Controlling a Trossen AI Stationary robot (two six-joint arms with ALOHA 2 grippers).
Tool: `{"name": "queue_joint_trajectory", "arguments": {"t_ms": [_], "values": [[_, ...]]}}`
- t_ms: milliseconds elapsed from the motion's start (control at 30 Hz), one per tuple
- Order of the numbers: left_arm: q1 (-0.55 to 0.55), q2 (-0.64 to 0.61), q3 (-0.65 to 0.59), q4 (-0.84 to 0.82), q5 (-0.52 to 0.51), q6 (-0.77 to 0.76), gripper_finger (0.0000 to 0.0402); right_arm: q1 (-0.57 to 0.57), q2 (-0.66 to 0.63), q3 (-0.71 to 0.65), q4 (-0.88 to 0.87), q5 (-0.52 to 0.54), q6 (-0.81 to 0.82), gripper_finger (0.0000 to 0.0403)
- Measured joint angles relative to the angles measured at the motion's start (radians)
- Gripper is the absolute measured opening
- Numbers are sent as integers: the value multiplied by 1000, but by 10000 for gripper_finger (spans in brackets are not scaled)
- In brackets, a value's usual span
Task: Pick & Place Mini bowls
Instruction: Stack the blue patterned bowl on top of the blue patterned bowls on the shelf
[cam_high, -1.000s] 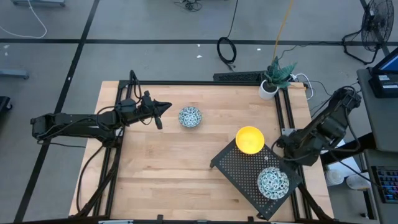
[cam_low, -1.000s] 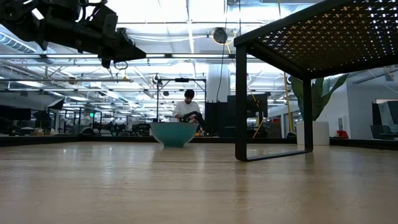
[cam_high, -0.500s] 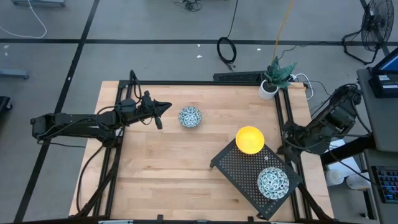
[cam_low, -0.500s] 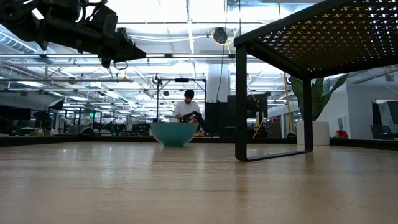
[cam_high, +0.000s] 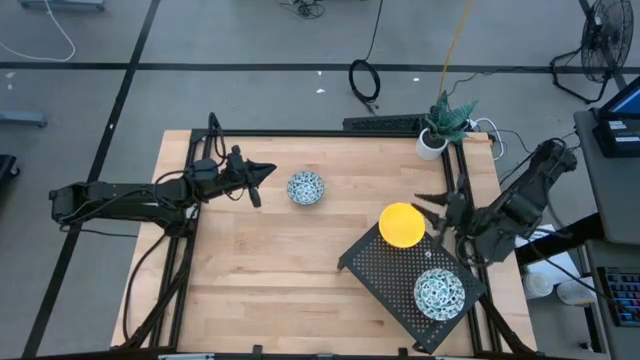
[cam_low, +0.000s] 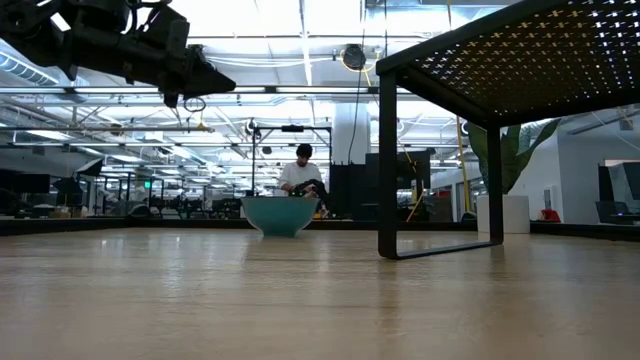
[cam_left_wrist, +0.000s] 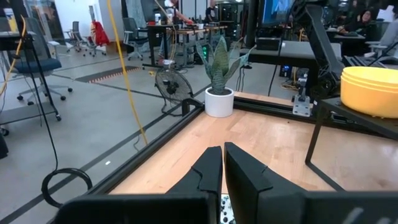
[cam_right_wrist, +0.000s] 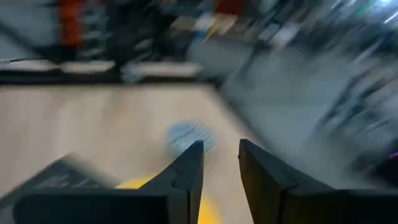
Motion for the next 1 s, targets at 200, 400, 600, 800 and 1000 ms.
{"name": "queue_joint_trajectory", "arguments": {"t_ms": [200, 400, 600, 800, 1000], "values": [[0, 0, 0, 28, -66, -65, 21, -34, -1, -246, 660, 360, -654, 89], [0, 1, 0, 79, -152, -216, 21, -168, -59, -419, 1190, 13, -1035, 89], [45, 74, 166, -296, 304, -456, 21, -261, -141, -522, 1649, -216, -1368, 89], [68, 307, 513, -924, 181, -462, 42, -280, -183, -536, 1665, -230, -1372, 89], [131, 506, 677, -1069, 255, -515, 151, -280, -178, -537, 1516, -236, -1303, 89]]}}
